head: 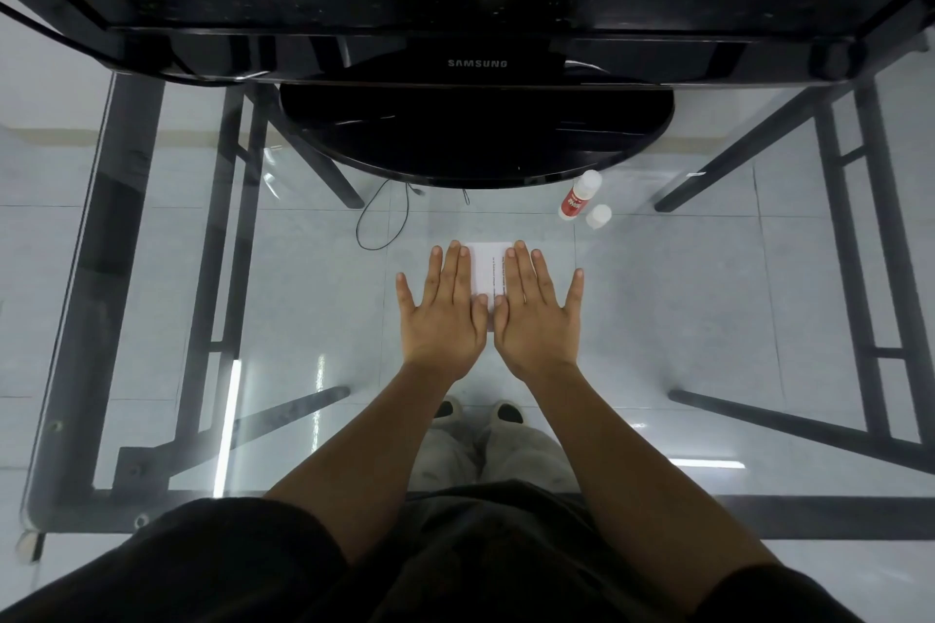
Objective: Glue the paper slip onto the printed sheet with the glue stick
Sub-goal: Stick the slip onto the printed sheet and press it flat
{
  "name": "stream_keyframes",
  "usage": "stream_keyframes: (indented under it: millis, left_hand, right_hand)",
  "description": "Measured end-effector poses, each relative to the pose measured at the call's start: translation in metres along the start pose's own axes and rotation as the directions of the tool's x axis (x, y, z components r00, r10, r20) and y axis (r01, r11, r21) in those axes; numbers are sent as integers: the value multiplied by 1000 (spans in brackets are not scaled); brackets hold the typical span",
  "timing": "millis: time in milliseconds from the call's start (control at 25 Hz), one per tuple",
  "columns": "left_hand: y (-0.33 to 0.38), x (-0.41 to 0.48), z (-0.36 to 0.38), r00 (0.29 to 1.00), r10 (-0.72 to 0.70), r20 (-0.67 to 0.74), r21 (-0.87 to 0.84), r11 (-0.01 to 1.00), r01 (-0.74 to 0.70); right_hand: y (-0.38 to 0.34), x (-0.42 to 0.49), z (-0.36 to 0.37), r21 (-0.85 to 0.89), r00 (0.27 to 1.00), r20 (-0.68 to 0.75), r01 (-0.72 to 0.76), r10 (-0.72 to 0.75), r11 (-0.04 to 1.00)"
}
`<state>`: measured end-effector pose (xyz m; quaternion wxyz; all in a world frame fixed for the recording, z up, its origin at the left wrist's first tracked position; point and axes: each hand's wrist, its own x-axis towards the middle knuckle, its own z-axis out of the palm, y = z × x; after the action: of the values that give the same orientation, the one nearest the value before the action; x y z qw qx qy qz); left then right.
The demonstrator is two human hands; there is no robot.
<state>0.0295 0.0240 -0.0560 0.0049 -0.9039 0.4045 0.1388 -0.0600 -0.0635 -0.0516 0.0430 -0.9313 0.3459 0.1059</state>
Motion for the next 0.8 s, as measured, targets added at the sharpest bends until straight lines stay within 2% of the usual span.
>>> stream_keyframes:
  millis: [200, 320, 600, 800]
  left_hand:
    - [1, 0, 0, 1000, -13, 4, 7, 1000, 13]
    - [-3, 0, -3, 999, 38, 32, -57, 998, -36]
    - [-28, 3, -8, 983, 177, 50, -67, 982, -174]
    - [-27, 4, -4, 987, 153, 53, -4, 988, -153]
  right_hand:
    - [-2, 0, 0, 0, 1000, 19, -21, 21, 1000]
    - [0, 1, 1, -2, 1000, 27, -10, 10, 1000]
    - [23, 5, -7, -40, 988, 66, 144, -141, 989]
    - [36, 9, -12, -105, 963, 88, 262, -253, 960]
